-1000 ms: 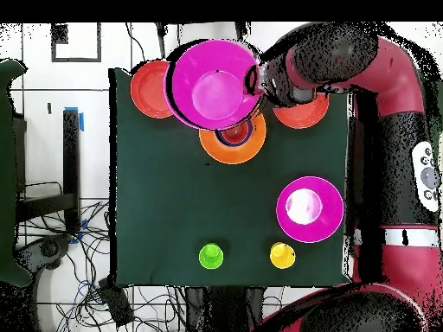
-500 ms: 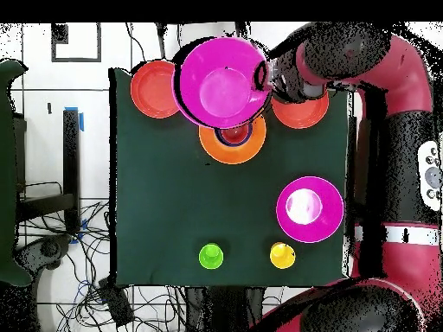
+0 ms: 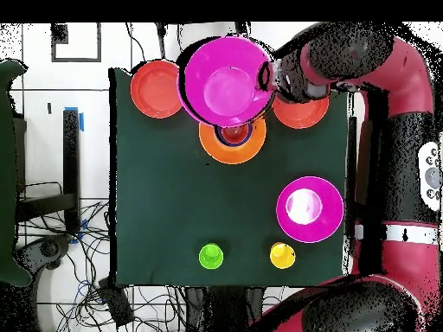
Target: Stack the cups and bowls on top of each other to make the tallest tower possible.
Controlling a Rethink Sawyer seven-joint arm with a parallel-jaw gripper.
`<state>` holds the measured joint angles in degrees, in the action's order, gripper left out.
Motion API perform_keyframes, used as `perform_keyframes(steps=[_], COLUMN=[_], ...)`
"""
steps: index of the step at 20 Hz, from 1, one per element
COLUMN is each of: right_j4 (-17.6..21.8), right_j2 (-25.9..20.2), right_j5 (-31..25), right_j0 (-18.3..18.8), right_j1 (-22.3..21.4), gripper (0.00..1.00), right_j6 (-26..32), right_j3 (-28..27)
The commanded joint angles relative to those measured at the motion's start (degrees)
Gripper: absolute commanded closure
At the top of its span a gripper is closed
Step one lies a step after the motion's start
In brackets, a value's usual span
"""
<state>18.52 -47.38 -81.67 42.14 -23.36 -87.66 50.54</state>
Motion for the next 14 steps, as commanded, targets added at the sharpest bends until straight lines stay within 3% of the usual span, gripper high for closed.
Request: perform_keyframes(steps=[1, 14], right_j4=[4.77, 5.55], right_j2=[0.84, 1.42], right_j5=[-3.26, -1.61], right_j0=[0.11, 1.12], right_j1=[0.11, -0.13], gripper=[1.00, 1.00], right_j6=[20.94, 20.99], right_j3=[0.68, 3.20])
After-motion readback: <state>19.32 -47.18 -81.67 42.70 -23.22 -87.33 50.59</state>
